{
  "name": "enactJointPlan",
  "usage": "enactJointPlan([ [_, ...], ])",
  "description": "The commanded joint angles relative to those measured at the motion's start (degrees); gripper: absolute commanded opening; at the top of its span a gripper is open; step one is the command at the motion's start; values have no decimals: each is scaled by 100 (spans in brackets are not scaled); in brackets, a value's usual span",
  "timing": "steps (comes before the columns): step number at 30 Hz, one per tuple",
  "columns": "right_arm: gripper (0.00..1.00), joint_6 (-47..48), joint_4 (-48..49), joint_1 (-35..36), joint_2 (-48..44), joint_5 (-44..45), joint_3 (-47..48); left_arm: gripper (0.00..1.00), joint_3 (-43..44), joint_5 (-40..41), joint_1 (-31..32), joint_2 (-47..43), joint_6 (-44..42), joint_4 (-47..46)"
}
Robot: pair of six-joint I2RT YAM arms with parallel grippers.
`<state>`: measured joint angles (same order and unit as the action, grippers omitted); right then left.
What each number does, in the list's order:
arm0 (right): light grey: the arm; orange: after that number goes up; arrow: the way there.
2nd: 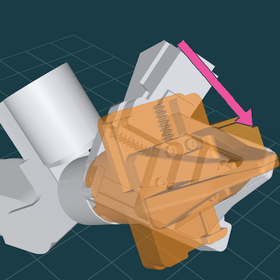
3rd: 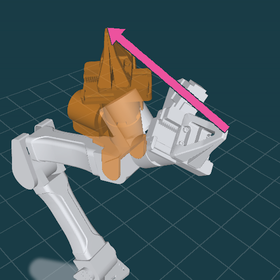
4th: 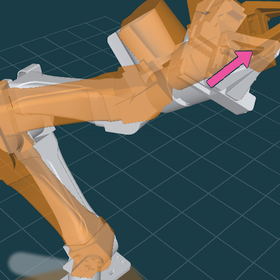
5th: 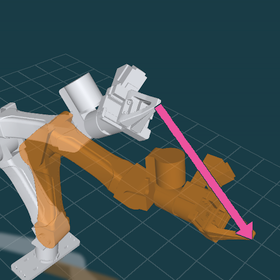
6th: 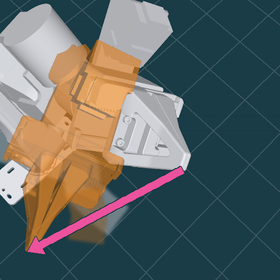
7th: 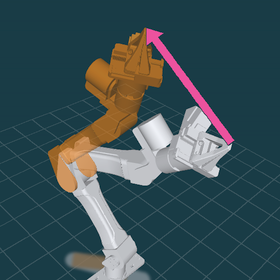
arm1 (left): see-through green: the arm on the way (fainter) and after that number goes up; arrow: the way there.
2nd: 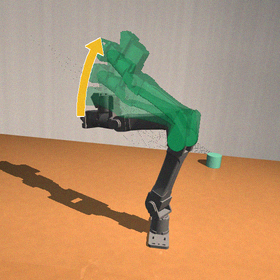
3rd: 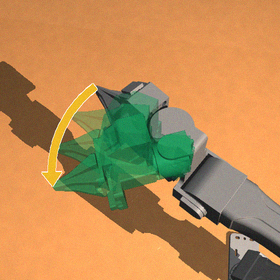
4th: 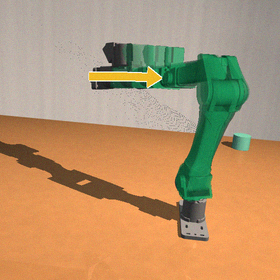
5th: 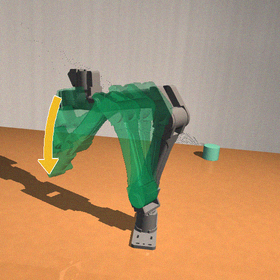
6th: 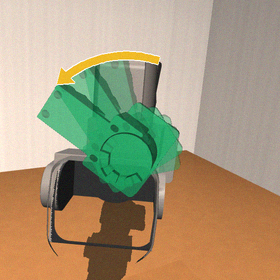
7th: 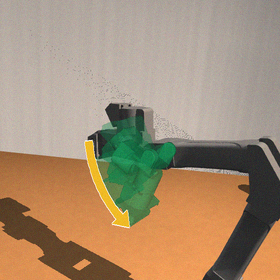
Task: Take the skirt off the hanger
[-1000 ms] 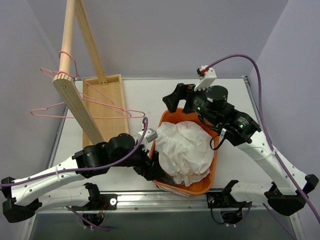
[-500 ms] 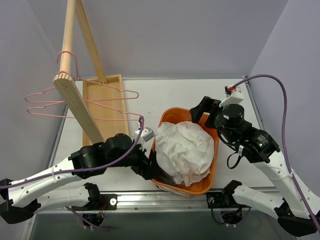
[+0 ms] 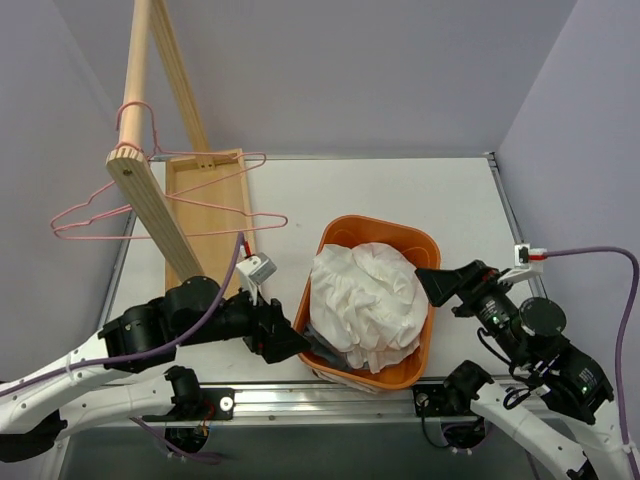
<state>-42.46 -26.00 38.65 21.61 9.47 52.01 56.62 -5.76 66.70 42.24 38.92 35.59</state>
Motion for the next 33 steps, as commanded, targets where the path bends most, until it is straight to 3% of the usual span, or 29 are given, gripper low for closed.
enactJointPlan([
  [1, 100, -210, 1034, -33, -690, -1086, -742, 94, -448, -329, 19, -705, 405, -972],
  [7, 100, -430, 1711, -139, -2088, -1518, -1649, 94, -2056, -1074, 28, -2093, 1344, -2643],
  [9, 100, -343, 1844, -261, -2021, -1755, -1852, 94, -2611, -1330, 28, -2438, 1591, -3117],
  [12, 100, -289, 2019, -463, -2124, -2221, -2106, 94, -3006, -1419, 28, -3062, 1865, -3190],
  [19, 100, -281, 2414, -613, -2117, -2345, -2739, 94, -3719, -1481, 28, -4554, 2506, -3112],
  [26, 100, 18, 3574, -605, -2117, -2661, -3486, 94, -3710, -1753, 28, -4663, 2436, -2690],
  [33, 100, -455, 6191, -605, -2117, -3346, -4698, 94, -4080, -2043, 28, -4654, 2717, -3392],
])
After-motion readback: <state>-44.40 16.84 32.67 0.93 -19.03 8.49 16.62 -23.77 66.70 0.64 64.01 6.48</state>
